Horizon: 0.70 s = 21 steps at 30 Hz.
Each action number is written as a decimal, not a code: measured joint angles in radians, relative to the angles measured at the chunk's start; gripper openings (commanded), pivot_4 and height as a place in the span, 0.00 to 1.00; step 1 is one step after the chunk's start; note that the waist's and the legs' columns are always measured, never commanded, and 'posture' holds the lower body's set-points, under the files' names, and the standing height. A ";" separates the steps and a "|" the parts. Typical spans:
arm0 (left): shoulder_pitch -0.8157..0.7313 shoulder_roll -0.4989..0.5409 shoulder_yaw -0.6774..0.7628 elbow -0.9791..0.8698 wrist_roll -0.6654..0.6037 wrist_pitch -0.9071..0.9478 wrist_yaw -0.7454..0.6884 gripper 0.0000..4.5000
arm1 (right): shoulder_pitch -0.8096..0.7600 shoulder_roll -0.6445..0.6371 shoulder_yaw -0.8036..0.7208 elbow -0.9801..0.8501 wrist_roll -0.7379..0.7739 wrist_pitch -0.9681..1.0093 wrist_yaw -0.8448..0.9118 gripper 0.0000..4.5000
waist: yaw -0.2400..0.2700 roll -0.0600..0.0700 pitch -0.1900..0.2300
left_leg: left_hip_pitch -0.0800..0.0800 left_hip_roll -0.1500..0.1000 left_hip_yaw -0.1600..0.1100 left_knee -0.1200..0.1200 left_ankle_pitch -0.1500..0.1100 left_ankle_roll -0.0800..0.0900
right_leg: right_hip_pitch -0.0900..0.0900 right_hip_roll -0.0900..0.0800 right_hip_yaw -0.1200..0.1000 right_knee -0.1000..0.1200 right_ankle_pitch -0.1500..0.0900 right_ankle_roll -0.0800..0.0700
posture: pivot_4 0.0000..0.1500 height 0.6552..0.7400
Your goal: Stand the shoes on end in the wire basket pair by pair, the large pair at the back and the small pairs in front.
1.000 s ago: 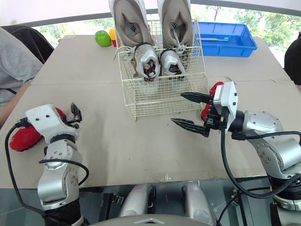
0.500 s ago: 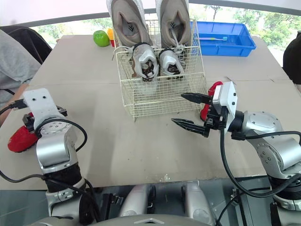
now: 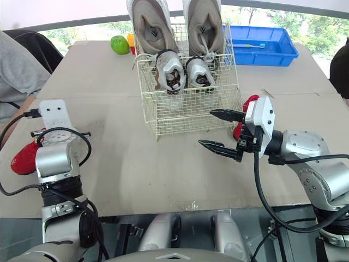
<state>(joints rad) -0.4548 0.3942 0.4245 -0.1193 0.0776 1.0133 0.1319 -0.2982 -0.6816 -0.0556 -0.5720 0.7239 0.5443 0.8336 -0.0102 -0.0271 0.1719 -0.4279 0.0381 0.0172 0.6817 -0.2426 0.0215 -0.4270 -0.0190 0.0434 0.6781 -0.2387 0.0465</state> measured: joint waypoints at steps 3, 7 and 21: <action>0.146 0.006 0.085 -0.097 -0.229 -0.177 -0.319 0.01 | 0.008 -0.002 -0.004 -0.002 0.001 0.000 -0.008 0.85 | 0.006 0.000 0.000 | -0.002 0.000 -0.001 0.000 0.000 0.000 | -0.001 -0.003 -0.002 -0.001 0.000 -0.001 | 1.00 1.00; 0.295 0.134 0.028 -0.164 -0.333 -0.311 -0.608 0.01 | 0.007 -0.002 -0.003 -0.004 0.006 -0.001 -0.008 0.85 | 0.015 0.000 0.000 | -0.001 -0.001 0.002 0.000 0.000 0.000 | 0.000 -0.010 -0.003 -0.002 -0.002 -0.003 | 1.00 1.00; 0.086 0.610 -0.286 0.716 -0.286 -1.702 -1.721 0.01 | 0.018 -0.007 -0.006 -0.002 0.023 -0.002 0.016 0.85 | 0.016 0.002 0.001 | -0.004 0.000 0.008 -0.002 0.000 0.000 | -0.002 -0.003 -0.005 -0.007 -0.004 -0.008 | 1.00 1.00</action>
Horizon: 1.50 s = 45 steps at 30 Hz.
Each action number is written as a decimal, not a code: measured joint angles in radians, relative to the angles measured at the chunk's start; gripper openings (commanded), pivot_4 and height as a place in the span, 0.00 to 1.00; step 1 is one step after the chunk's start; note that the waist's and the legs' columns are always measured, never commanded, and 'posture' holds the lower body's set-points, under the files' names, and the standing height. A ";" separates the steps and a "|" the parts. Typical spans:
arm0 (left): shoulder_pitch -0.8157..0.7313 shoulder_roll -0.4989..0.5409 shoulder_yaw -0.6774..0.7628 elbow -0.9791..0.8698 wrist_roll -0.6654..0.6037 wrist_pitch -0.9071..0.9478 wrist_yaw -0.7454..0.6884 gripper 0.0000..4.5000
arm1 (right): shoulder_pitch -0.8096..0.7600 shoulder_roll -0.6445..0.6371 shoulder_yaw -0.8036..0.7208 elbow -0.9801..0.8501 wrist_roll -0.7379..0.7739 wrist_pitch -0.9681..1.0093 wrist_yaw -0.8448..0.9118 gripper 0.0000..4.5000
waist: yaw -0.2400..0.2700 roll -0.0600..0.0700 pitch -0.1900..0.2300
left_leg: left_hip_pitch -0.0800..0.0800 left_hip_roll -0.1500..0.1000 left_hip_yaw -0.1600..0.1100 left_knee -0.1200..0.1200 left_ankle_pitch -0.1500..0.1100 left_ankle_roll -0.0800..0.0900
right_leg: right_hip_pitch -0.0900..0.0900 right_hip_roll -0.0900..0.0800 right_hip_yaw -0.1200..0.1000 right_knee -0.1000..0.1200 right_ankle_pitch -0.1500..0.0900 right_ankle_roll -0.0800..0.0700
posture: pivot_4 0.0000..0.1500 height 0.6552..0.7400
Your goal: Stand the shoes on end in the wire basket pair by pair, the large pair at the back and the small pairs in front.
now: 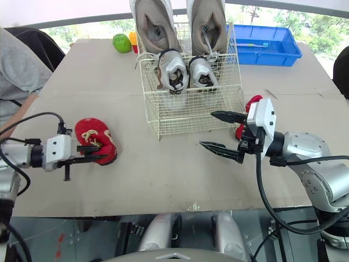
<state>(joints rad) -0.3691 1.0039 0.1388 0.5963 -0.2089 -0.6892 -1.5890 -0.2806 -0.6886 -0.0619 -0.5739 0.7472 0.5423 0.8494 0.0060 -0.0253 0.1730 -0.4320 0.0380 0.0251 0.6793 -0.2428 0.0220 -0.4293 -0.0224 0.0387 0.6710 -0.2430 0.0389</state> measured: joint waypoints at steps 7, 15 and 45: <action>-0.039 0.028 -0.048 0.094 -0.137 0.005 -0.019 0.63 | 0.019 -0.003 0.000 -0.020 0.015 0.003 -0.006 0.85 | -0.013 0.000 0.000 | 0.001 0.003 -0.001 0.000 0.000 0.000 | 0.000 0.003 0.001 0.003 0.002 0.004 | 1.00 1.00; 0.637 -0.040 0.452 -0.724 -0.632 0.859 0.382 0.72 | -0.005 -0.005 0.012 0.029 0.021 -0.003 0.047 0.85 | -0.049 0.000 0.001 | 0.003 0.007 -0.004 -0.002 0.000 0.000 | -0.001 -0.004 0.001 0.003 0.002 0.005 | 1.00 1.00; 0.664 -0.945 0.073 -1.248 -0.082 1.065 1.676 0.72 | -0.095 -0.018 0.028 0.095 0.023 -0.069 0.262 0.85 | -0.013 -0.005 -0.004 | 0.018 0.000 -0.004 -0.007 0.000 0.000 | 0.018 0.005 0.005 -0.008 0.000 0.000 | 1.00 1.00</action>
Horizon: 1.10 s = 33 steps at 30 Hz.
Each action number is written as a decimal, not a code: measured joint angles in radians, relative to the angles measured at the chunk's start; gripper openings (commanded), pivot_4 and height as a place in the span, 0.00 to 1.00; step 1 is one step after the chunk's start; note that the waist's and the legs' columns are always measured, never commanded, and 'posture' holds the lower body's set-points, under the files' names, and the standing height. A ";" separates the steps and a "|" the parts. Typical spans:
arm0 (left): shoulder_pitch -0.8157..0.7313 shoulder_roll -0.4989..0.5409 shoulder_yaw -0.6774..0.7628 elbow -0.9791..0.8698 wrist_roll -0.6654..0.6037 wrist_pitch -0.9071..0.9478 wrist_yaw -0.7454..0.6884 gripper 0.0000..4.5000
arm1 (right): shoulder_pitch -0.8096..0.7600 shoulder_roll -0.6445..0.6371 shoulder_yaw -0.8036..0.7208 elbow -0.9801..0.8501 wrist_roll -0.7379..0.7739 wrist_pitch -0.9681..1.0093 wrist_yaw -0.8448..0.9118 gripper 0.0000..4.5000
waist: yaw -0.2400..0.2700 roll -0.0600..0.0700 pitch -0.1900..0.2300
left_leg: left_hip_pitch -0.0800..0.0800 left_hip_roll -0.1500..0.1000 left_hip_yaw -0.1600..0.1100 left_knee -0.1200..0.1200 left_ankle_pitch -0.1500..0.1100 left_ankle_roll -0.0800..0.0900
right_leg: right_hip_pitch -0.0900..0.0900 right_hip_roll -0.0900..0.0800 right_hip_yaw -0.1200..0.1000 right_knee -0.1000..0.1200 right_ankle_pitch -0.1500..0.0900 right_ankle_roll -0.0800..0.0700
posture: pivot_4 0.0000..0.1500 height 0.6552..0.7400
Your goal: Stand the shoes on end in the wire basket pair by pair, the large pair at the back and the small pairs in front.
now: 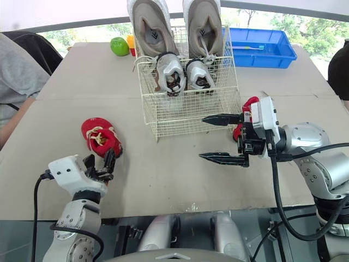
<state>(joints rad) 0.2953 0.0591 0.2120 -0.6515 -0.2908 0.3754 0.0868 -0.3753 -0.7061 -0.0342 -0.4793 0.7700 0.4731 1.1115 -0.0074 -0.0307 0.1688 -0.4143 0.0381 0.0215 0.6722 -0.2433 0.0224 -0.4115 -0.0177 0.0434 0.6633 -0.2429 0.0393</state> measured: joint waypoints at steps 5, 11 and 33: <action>-0.076 -0.009 -0.012 0.060 0.035 0.005 0.027 0.72 | 0.013 -0.004 -0.003 -0.001 -0.011 -0.006 -0.001 0.85 | -0.004 0.000 0.000 | 0.000 0.000 0.000 0.000 0.000 0.000 | 0.000 0.000 0.000 0.000 0.002 0.004 | 1.00 1.00; -0.127 -0.025 -0.015 0.082 0.073 0.050 0.073 0.50 | 0.042 -0.016 -0.007 -0.015 -0.017 -0.014 -0.008 0.85 | -0.003 0.000 0.000 | 0.001 0.000 -0.001 -0.001 0.000 0.000 | 0.000 0.001 -0.001 0.000 0.002 0.004 | 1.00 1.00; -0.306 0.512 0.142 0.003 -0.038 -0.358 -0.499 0.03 | -0.274 0.015 -0.031 -0.013 0.117 0.233 -0.296 0.85 | -0.004 0.003 0.002 | -0.001 0.001 0.001 -0.003 0.000 0.000 | -0.002 -0.005 -0.001 -0.003 0.000 -0.001 | 1.00 1.00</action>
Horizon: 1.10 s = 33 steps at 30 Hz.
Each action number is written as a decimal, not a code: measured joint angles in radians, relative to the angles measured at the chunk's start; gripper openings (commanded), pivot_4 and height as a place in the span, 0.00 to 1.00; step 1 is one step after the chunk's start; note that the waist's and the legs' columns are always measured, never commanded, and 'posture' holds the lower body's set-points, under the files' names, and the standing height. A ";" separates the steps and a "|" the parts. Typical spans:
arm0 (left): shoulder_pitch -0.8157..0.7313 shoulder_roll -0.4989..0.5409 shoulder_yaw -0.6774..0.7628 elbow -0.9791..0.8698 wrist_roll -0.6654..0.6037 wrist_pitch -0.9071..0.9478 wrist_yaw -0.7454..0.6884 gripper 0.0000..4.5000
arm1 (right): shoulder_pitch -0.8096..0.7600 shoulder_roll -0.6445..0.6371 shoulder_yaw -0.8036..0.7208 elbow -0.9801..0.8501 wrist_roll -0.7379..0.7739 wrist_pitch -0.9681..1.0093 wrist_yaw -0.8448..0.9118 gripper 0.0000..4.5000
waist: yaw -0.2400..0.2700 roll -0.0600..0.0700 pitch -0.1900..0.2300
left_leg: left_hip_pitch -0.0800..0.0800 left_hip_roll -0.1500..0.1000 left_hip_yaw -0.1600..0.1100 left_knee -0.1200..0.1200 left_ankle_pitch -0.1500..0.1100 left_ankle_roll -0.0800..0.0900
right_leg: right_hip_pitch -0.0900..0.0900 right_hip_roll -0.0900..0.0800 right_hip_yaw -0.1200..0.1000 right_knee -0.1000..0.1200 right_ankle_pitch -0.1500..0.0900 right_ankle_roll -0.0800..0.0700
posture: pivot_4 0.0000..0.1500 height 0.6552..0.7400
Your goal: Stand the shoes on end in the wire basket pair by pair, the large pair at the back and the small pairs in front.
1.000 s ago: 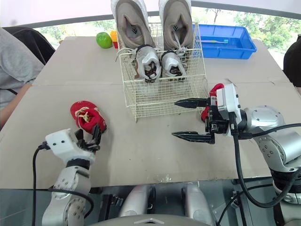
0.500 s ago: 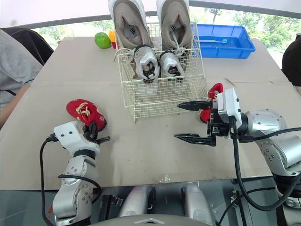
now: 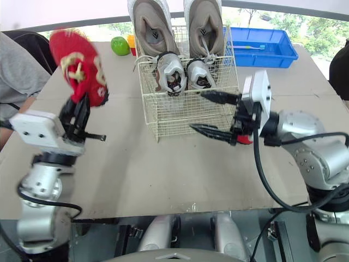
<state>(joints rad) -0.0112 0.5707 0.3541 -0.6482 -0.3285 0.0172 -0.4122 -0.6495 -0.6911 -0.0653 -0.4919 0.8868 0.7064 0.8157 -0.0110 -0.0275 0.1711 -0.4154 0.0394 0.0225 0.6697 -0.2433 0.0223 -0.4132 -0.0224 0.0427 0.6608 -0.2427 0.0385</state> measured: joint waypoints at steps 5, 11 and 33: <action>-0.134 0.174 0.018 0.184 -0.139 -0.202 -0.390 0.03 | -0.254 -0.116 -0.081 0.089 0.143 0.126 0.012 0.85 | 0.002 0.004 0.002 | 0.000 -0.001 0.000 -0.002 0.000 0.000 | 0.000 -0.001 -0.002 -0.001 0.000 0.000 | 1.00 1.00; -0.447 0.218 -0.221 0.468 -0.121 -0.484 -0.803 0.03 | -0.508 -0.214 -0.010 0.216 0.154 0.288 0.048 0.85 | 0.000 0.006 0.004 | -0.001 -0.001 0.007 -0.002 -0.001 0.001 | -0.002 0.001 -0.001 -0.001 0.000 0.000 | 1.00 1.00; -0.898 0.028 -0.453 1.016 -0.149 -0.995 -1.198 0.03 | -0.760 -0.234 0.578 0.494 -0.221 0.550 0.581 0.48 | -0.002 0.008 0.005 | -0.033 0.000 0.008 0.009 -0.001 0.002 | -0.035 0.005 -0.001 0.011 0.003 0.005 | 1.00 1.00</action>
<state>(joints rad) -0.9090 0.5983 -0.0990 0.3680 -0.4777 -0.9776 -1.6101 -1.4100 -0.9256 0.5130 0.0024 0.6662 1.2559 1.3963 -0.0133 -0.0194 0.1761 -0.4485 0.0397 0.0305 0.6786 -0.2443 0.0242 -0.4481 -0.0175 0.0422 0.6717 -0.2402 0.0437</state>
